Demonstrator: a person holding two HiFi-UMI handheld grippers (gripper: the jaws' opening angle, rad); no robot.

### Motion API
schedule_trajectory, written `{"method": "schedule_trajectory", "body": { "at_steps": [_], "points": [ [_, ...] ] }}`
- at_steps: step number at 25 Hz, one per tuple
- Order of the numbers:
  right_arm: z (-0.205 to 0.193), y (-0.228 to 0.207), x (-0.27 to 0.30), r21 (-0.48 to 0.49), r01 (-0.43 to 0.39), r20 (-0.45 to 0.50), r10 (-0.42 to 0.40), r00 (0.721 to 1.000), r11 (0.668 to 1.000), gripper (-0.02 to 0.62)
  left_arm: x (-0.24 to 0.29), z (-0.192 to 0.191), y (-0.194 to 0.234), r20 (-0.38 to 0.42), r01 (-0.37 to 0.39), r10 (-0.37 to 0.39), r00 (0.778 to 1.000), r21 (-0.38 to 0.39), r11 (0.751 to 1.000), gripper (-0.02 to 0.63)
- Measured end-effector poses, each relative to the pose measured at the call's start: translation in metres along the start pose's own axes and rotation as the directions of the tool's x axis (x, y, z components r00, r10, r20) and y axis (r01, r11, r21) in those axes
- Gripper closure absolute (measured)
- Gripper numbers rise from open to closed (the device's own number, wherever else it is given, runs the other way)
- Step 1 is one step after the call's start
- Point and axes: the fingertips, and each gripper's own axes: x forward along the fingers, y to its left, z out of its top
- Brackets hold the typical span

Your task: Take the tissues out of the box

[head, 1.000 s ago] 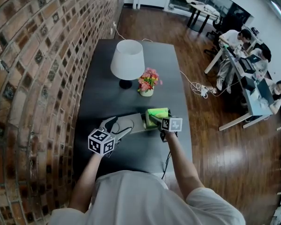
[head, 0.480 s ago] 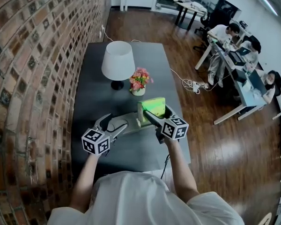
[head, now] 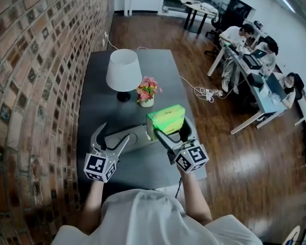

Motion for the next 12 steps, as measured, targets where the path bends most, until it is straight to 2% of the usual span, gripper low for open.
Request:
{"method": "schedule_trajectory", "body": {
  "at_steps": [3, 7, 9, 12],
  "points": [
    [0.005, 0.004, -0.015, -0.048, 0.065, 0.059, -0.062, 0.996, 0.997, 0.061, -0.014, 0.012, 0.014, 0.066, -0.094, 0.09, 0.994, 0.057, 0.994, 0.249],
    [0.003, 0.01, -0.032, -0.124, 0.163, 0.105, -0.151, 0.983, 0.979, 0.061, -0.031, 0.022, 0.02, 0.129, -0.179, 0.166, 0.978, 0.094, 0.979, 0.25],
    [0.0, 0.012, -0.036, -0.13, 0.183, 0.104, -0.17, 0.98, 0.975, 0.061, -0.037, 0.025, 0.02, 0.146, -0.21, 0.195, 0.97, 0.098, 0.973, 0.25],
    [-0.006, 0.014, -0.037, -0.123, 0.169, 0.083, -0.16, 0.984, 0.978, 0.063, -0.041, 0.025, 0.019, 0.152, -0.231, 0.216, 0.964, 0.083, 0.97, 0.25]
  ]
}}
